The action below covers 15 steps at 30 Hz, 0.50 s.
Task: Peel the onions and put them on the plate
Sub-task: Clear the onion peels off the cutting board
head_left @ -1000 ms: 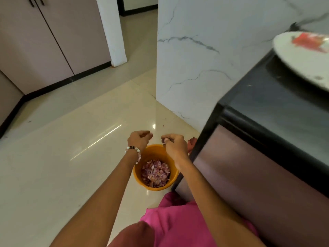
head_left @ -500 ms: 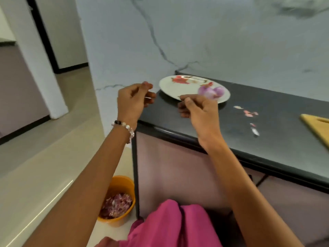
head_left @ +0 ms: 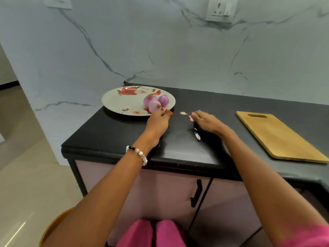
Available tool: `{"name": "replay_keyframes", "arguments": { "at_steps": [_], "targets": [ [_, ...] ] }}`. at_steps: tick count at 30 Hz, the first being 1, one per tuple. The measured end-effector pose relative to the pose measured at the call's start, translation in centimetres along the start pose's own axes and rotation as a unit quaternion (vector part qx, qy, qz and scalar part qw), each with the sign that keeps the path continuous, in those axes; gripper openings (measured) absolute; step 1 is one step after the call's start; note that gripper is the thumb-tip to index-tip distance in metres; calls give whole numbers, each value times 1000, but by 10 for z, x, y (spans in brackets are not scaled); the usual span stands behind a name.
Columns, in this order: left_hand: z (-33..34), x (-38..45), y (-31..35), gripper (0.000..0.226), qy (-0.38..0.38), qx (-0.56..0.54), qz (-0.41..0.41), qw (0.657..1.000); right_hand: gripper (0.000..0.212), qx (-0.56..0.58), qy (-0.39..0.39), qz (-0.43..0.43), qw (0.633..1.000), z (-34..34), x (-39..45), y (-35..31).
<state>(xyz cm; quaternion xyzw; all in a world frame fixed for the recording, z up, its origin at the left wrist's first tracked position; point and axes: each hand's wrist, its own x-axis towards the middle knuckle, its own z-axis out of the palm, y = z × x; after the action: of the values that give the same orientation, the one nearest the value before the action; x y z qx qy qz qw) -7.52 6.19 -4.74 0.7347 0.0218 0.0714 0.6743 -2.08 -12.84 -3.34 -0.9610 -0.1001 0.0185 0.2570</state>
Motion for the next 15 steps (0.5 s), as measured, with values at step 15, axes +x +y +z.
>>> {"name": "replay_keyframes", "arguments": {
  "at_steps": [15],
  "targets": [
    [3, -41, 23, 42, -54, -341, -179, 921, 43, -16, -73, -154, 985, 5, -32, 3]
  ]
}}
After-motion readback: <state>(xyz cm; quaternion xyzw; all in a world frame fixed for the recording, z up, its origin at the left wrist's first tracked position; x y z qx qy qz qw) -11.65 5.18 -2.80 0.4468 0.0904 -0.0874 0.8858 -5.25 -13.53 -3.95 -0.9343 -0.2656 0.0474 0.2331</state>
